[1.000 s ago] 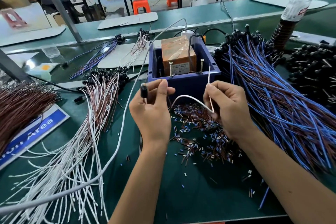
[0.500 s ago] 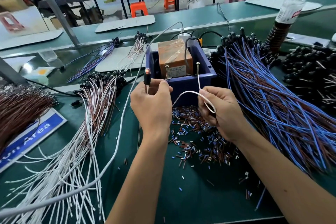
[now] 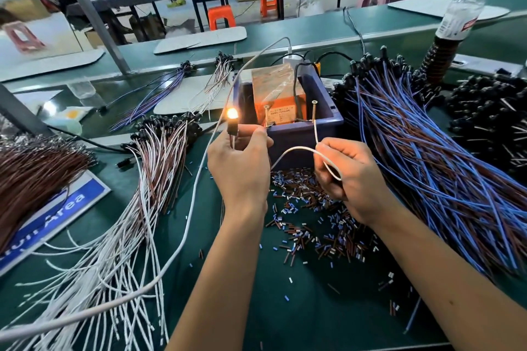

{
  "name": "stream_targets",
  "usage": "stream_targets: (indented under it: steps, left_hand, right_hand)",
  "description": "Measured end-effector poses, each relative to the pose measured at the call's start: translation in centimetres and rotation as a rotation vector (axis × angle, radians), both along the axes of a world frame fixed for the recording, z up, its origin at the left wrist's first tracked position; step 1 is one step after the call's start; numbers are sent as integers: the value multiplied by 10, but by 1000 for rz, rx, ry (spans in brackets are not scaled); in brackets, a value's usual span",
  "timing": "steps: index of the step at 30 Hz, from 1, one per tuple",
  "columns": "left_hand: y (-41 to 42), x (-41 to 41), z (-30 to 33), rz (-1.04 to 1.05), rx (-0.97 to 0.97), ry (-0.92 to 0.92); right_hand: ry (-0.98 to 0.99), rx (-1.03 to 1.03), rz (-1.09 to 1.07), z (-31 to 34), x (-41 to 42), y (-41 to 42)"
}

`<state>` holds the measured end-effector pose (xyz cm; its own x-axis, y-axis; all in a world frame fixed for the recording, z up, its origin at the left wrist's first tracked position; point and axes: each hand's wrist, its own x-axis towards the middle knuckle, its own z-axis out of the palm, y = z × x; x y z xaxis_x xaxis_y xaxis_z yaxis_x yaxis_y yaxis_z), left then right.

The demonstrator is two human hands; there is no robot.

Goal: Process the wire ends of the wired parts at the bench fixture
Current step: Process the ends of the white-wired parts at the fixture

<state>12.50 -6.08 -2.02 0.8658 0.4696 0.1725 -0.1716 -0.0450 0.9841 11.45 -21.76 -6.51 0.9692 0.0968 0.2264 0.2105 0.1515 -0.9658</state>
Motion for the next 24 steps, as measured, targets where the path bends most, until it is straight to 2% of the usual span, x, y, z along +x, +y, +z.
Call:
stream_targets:
  steps: [6, 9, 13, 19, 24]
  left_hand:
    - [-6, -8, 7, 127, -108, -103]
    - [-19, -11, 21, 99, -100, -183]
    - [-50, -9, 39, -43, -36, -200]
    - [-137, -12, 43, -389, -2, -35]
    - [-230, -23, 38, -598, 114, 93]
  right_hand:
    - [-15, 17, -24, 2, -3, 0]
    - [-22, 60, -39, 8, -7, -1]
    - [-42, 93, -153, 20, -17, -21]
    - [48, 119, -385, 39, -52, -106]
    - [192, 25, -774, 43, -98, -211]
